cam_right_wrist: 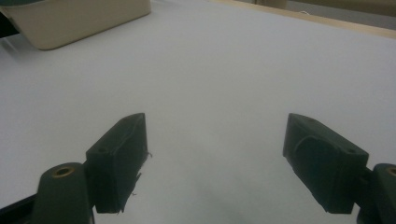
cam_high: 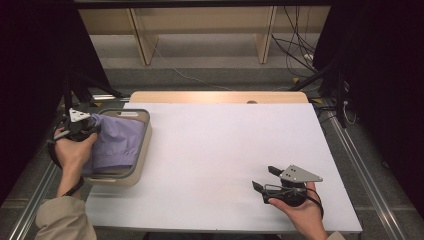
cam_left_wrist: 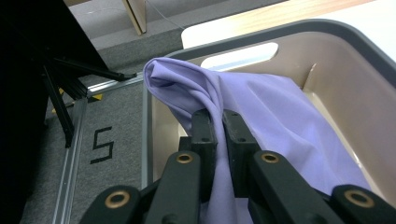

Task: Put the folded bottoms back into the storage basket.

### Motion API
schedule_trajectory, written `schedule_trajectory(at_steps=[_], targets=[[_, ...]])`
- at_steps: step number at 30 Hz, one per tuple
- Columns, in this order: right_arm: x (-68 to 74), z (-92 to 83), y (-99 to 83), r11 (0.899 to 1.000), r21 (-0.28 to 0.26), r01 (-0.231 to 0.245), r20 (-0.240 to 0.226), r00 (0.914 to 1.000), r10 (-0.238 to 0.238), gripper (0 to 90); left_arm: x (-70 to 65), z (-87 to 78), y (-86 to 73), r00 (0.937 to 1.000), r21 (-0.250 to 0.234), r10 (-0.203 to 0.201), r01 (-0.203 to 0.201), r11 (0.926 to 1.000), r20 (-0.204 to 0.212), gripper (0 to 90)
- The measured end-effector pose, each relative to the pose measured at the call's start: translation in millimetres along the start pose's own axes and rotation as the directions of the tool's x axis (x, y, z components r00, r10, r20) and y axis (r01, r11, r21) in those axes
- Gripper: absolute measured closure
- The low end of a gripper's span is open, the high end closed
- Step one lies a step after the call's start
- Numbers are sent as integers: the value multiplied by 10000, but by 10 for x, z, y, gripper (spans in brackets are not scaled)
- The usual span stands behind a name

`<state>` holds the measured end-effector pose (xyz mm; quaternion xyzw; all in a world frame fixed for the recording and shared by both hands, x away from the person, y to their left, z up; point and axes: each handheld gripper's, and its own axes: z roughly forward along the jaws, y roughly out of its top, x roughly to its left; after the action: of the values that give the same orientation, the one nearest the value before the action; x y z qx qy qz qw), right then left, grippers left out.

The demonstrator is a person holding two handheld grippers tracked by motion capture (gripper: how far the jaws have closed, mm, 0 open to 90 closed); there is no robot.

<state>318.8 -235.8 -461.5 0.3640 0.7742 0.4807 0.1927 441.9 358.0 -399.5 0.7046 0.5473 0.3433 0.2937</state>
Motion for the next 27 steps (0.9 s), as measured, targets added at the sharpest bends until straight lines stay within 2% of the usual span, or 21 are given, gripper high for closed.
schedule_trajectory(at_steps=[27], targets=[[4, 4, -2, 10000, -2, -42, -5, 10000, 42, 227, 38, 93, -75, 9994, 411, 111, -98, 9991, -325, 830]])
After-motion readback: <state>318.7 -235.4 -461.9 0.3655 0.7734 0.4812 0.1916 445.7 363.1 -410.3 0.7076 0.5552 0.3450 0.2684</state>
